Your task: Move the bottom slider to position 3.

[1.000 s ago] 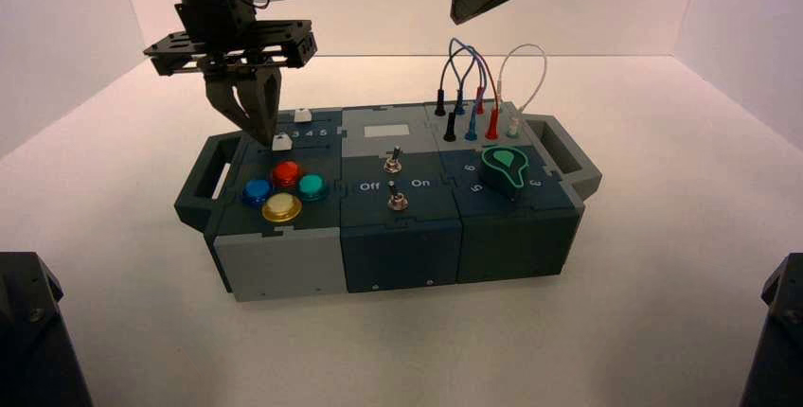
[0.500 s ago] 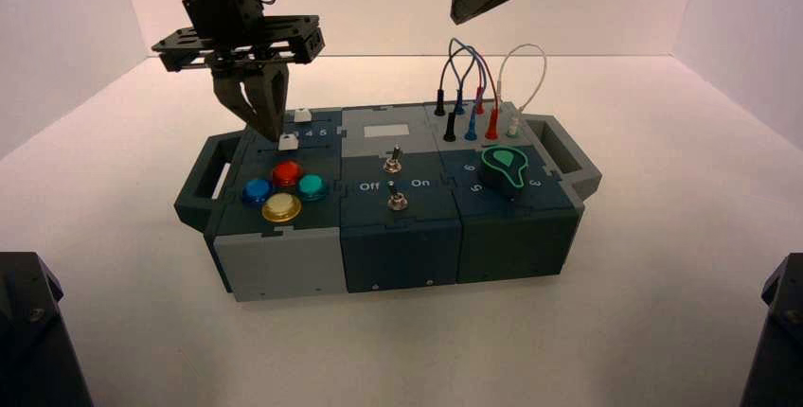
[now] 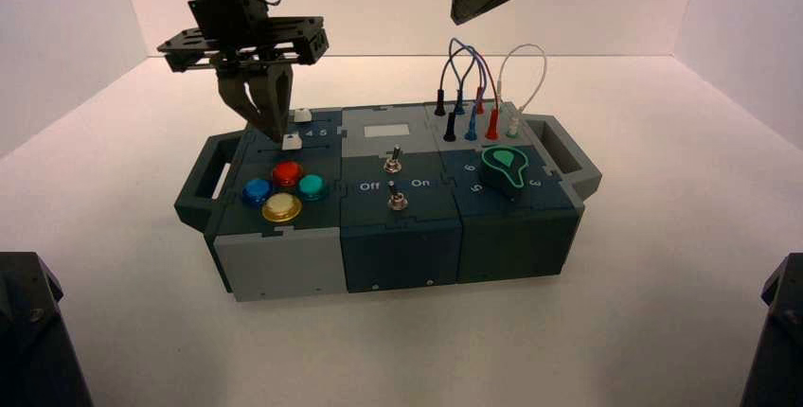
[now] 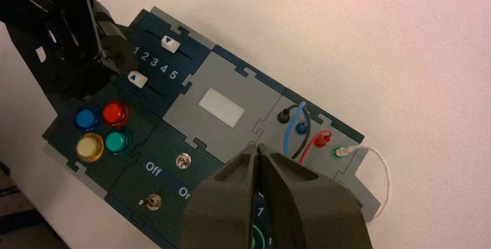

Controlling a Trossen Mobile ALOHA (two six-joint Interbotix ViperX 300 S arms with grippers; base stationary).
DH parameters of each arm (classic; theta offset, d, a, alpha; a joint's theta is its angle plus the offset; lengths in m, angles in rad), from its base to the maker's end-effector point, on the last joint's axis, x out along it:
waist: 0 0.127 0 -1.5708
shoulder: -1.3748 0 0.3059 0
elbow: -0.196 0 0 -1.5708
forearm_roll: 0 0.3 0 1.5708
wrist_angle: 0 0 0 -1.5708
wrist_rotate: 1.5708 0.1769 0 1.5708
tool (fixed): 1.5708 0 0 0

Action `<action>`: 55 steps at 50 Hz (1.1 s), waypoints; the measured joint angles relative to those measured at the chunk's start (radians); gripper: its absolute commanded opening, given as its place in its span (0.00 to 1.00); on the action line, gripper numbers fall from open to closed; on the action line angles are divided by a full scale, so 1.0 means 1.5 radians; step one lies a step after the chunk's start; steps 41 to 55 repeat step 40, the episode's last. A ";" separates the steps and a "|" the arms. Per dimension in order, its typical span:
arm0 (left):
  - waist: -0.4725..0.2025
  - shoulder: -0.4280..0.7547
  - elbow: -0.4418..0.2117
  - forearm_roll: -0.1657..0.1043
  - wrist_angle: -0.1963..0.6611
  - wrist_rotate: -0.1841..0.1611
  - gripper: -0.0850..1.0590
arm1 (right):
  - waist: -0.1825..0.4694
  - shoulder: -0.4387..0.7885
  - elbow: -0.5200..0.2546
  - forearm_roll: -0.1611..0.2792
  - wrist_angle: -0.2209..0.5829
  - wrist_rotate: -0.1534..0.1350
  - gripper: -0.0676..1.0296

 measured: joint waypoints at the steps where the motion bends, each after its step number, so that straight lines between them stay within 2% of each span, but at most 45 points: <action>1: 0.000 0.001 0.000 0.000 0.000 0.000 0.05 | 0.000 0.000 -0.001 0.000 0.000 -0.001 0.04; 17: 0.000 -0.009 0.001 0.004 0.001 0.000 0.05 | 0.000 0.000 -0.001 0.000 0.003 -0.001 0.04; 37: -0.001 -0.133 0.044 0.009 0.024 -0.007 0.05 | -0.001 0.000 -0.001 0.000 0.004 -0.001 0.04; 55: -0.001 -0.138 0.046 0.009 0.024 -0.009 0.05 | -0.001 0.000 -0.002 0.000 0.004 0.000 0.04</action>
